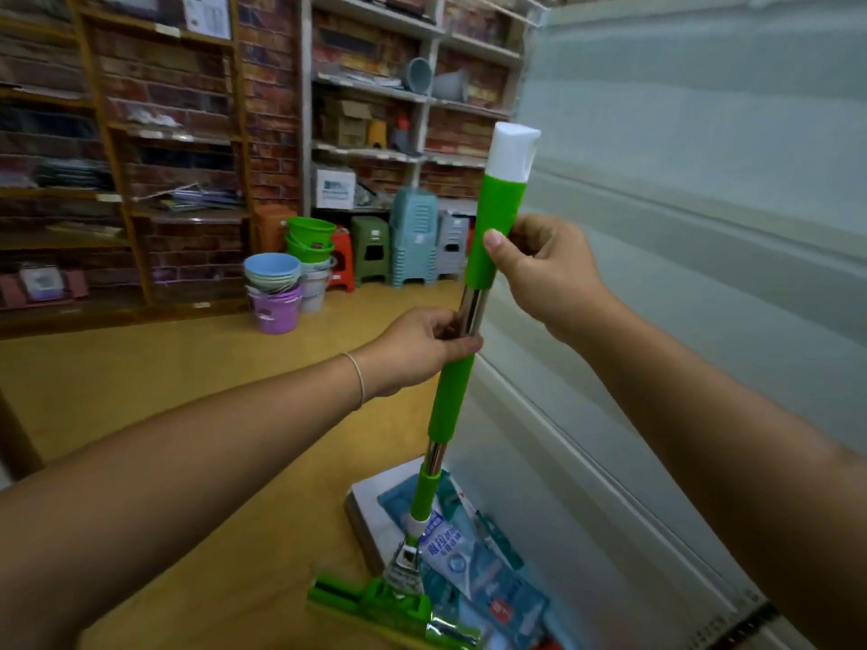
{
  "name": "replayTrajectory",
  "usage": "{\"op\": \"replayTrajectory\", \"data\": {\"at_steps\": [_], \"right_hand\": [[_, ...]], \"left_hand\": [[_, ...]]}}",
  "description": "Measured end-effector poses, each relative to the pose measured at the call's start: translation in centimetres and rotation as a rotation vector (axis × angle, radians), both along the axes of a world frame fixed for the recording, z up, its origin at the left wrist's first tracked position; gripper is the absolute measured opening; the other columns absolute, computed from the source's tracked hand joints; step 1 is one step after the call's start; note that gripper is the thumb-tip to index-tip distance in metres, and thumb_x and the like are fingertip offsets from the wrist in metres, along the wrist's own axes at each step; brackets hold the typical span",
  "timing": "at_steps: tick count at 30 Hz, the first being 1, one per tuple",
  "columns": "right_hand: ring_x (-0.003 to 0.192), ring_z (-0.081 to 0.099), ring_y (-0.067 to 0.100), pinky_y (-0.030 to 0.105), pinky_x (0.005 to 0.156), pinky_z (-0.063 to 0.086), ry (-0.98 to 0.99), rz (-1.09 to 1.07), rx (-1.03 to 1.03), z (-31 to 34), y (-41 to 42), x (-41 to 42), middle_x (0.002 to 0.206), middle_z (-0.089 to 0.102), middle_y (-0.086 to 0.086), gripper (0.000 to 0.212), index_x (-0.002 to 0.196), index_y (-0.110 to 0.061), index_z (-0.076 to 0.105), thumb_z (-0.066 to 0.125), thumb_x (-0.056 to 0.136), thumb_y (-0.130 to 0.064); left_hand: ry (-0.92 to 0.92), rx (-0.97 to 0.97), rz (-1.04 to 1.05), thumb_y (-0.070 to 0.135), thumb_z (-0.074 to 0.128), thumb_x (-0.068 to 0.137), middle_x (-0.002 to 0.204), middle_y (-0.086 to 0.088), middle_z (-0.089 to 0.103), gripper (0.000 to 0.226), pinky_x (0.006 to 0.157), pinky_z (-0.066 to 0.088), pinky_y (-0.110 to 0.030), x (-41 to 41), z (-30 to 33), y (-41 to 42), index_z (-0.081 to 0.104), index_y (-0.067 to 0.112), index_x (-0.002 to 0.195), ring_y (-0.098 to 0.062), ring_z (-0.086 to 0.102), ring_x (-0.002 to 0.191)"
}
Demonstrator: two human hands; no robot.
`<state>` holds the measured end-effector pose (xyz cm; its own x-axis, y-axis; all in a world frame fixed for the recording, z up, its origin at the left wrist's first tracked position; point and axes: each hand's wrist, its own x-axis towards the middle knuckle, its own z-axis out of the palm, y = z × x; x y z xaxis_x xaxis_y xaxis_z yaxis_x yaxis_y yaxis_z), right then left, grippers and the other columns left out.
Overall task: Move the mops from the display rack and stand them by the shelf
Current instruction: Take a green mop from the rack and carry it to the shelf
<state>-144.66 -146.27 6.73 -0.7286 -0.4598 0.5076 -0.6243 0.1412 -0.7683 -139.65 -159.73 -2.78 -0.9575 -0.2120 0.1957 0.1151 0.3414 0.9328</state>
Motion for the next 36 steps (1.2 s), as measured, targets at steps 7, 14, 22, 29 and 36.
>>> {"op": "replayTrajectory", "data": {"at_steps": [7,14,22,29,36], "right_hand": [[0.054,0.057,-0.011,0.006,0.055,0.043,-0.005,-0.211,-0.041,2.2,2.7,-1.7,0.076,0.066,-0.009,0.011,0.097,-0.014,0.067,0.057,0.099,-0.015],[0.051,0.058,-0.007,0.009,0.052,0.044,0.015,-0.43,-0.083,4.2,6.8,-1.7,0.073,0.064,-0.001,0.012,0.094,-0.009,0.066,0.057,0.099,-0.015],[0.06,0.065,0.0,0.009,0.051,0.046,0.027,-0.643,-0.096,6.0,12.4,-1.7,0.076,0.069,-0.005,0.013,0.081,-0.023,0.066,0.066,0.093,-0.027],[0.046,0.059,-0.005,0.015,0.047,0.05,0.065,-0.809,-0.053,7.9,17.8,-1.5,0.065,0.066,-0.006,0.025,0.069,-0.025,0.063,0.077,0.082,-0.04],[0.049,0.061,-0.007,0.009,0.043,0.044,0.089,-0.82,-0.03,8.8,22.0,-1.3,0.069,0.07,-0.005,0.021,0.076,-0.023,0.069,0.077,0.082,-0.042]], "left_hand": [[0.018,-0.01,-0.191,0.024,0.074,0.084,0.088,0.004,0.073,0.006,0.07,0.049,-0.022,-5.1,2.9,1.9,0.071,0.024,0.089,-0.011,0.066,0.083],[0.068,-0.051,-0.371,0.014,0.078,0.078,0.089,-0.009,0.074,0.018,0.07,0.055,-0.021,-7.7,6.3,6.4,0.073,0.007,0.094,-0.016,0.068,0.079],[0.061,-0.033,-0.536,0.012,0.07,0.086,0.091,-0.014,0.071,0.008,0.09,0.054,-0.046,-9.8,8.0,12.9,0.069,0.007,0.092,-0.028,0.067,0.088],[0.01,-0.07,-0.74,0.005,0.058,0.092,0.096,-0.012,0.067,0.006,0.095,0.052,-0.045,-11.1,10.1,18.6,0.06,0.01,0.096,-0.027,0.067,0.098],[-0.007,-0.013,-0.868,0.019,0.059,0.095,0.089,-0.011,0.069,0.011,0.085,0.056,-0.037,-11.8,11.4,23.6,0.058,0.008,0.096,-0.024,0.071,0.085]]}}
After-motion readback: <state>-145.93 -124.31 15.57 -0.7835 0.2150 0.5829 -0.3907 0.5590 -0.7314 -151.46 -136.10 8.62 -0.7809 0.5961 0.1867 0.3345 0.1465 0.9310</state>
